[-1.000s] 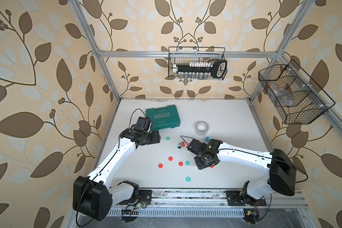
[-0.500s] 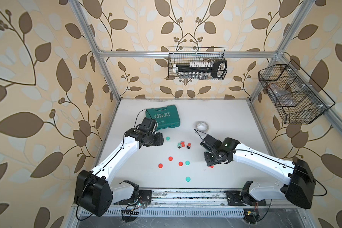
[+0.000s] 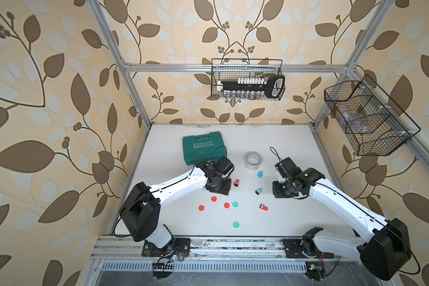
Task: Close the stamp cap
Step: Pick up the stamp from the center of the board, then move the cover to the center of the board.
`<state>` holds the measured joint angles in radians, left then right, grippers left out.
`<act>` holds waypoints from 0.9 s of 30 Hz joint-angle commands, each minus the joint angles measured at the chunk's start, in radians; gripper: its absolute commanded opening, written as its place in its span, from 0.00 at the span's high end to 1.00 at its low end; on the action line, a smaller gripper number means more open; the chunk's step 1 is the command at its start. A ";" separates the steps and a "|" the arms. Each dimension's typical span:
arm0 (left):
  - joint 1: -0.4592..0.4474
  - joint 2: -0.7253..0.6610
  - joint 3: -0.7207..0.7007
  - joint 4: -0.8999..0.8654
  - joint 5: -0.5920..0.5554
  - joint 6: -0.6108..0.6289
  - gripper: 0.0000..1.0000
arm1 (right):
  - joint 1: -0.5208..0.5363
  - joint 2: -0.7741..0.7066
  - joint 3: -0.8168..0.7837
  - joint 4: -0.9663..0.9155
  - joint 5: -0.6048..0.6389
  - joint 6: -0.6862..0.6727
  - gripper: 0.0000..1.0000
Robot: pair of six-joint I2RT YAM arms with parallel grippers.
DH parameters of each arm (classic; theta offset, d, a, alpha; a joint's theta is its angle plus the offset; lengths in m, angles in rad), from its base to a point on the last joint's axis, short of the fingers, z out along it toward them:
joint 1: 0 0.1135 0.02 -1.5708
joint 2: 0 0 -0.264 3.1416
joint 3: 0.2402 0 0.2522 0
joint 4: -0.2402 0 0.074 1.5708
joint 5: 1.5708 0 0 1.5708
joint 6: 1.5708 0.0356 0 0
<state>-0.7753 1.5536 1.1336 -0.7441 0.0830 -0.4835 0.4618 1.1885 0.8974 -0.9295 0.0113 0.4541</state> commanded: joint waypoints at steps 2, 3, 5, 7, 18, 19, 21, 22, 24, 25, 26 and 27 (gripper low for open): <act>-0.041 0.055 0.061 -0.062 -0.029 -0.037 0.57 | -0.033 0.000 -0.004 0.015 -0.053 -0.060 0.94; -0.048 0.067 0.067 -0.064 -0.034 -0.043 0.59 | -0.039 0.000 0.001 0.014 -0.059 -0.068 0.94; -0.060 0.084 0.076 -0.065 -0.036 -0.055 0.61 | -0.055 0.000 0.005 0.016 -0.066 -0.081 0.94; -0.076 0.102 0.086 -0.061 -0.034 -0.061 0.63 | -0.067 0.000 0.001 0.024 -0.073 -0.092 0.93; -0.165 0.219 0.146 -0.078 -0.054 -0.094 0.70 | -0.090 0.005 -0.018 0.054 -0.093 -0.100 0.92; -0.167 0.224 0.146 -0.074 -0.054 -0.097 0.71 | -0.092 0.004 -0.019 0.055 -0.094 -0.100 0.92; -0.171 0.235 0.146 -0.071 -0.050 -0.101 0.72 | -0.091 0.002 -0.022 0.058 -0.095 -0.100 0.92; -0.173 0.241 0.147 -0.069 -0.048 -0.103 0.73 | -0.091 0.003 -0.022 0.058 -0.096 -0.101 0.92; -0.177 0.250 0.150 -0.065 -0.042 -0.104 0.74 | -0.091 0.005 -0.022 0.059 -0.097 -0.103 0.92; -0.179 0.256 0.150 -0.063 -0.040 -0.104 0.76 | -0.091 0.005 -0.022 0.060 -0.099 -0.103 0.92; -0.180 0.260 0.152 -0.062 -0.040 -0.107 0.77 | -0.091 0.005 -0.022 0.060 -0.099 -0.103 0.92; -0.180 0.264 0.153 -0.060 -0.038 -0.106 0.79 | -0.091 0.005 -0.022 0.060 -0.099 -0.103 0.92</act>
<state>-0.9440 1.8042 1.2537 -0.7902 0.0486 -0.5724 0.3744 1.1889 0.8951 -0.8742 -0.0723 0.3641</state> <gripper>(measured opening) 0.225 0.130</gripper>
